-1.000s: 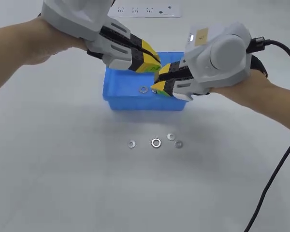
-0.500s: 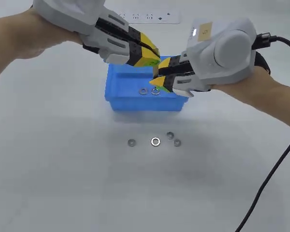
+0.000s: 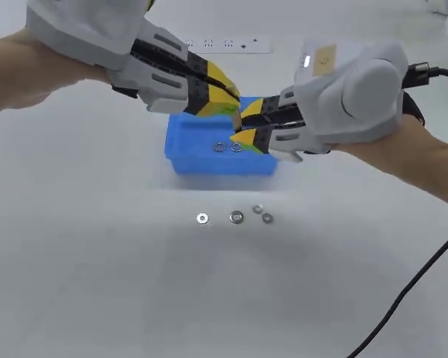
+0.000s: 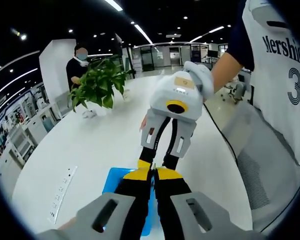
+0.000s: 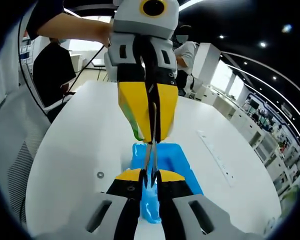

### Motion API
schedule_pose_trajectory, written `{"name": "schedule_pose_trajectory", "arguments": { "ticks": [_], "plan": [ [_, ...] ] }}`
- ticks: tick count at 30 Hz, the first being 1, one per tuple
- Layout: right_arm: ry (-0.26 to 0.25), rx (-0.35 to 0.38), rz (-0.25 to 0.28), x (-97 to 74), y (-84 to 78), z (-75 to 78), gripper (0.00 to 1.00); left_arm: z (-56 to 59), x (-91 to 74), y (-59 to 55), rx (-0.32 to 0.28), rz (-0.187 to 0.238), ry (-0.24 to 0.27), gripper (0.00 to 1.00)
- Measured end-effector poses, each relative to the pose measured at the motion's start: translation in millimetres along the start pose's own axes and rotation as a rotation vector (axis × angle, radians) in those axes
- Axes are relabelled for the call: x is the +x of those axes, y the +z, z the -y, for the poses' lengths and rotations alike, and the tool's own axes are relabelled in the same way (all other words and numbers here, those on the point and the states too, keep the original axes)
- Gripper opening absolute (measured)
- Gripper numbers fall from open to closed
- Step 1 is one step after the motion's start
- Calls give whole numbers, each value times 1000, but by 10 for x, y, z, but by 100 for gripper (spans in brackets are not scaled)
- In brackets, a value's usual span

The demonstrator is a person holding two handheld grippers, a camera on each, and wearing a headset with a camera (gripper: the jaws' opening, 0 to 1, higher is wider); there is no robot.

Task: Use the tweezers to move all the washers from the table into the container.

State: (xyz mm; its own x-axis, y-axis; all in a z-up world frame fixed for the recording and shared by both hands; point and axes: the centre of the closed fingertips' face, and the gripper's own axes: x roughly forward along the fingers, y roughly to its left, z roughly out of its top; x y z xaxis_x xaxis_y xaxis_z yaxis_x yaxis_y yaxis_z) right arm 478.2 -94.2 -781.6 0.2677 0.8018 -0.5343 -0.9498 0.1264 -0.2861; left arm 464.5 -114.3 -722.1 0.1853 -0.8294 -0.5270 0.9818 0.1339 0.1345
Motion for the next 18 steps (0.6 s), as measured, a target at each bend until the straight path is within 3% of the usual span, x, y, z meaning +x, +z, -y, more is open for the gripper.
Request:
{"name": "schedule_pose_trajectory", "arguments": {
  "ticks": [4, 5, 6, 18],
  "plan": [
    [3, 2, 3, -39, 26, -108, 12, 90, -16, 12, 0, -2, 5, 6],
    [5, 3, 6, -49, 37, -141, 12, 199, -22, 42, 2, -3, 4, 6],
    [7, 4, 6, -57, 44, -166, 12, 235, -26, 47, 4, -6, 4, 6],
    [55, 11, -11, -72, -55, -543, 12, 529, 53, -56, -35, -16, -31, 6]
  ]
}}
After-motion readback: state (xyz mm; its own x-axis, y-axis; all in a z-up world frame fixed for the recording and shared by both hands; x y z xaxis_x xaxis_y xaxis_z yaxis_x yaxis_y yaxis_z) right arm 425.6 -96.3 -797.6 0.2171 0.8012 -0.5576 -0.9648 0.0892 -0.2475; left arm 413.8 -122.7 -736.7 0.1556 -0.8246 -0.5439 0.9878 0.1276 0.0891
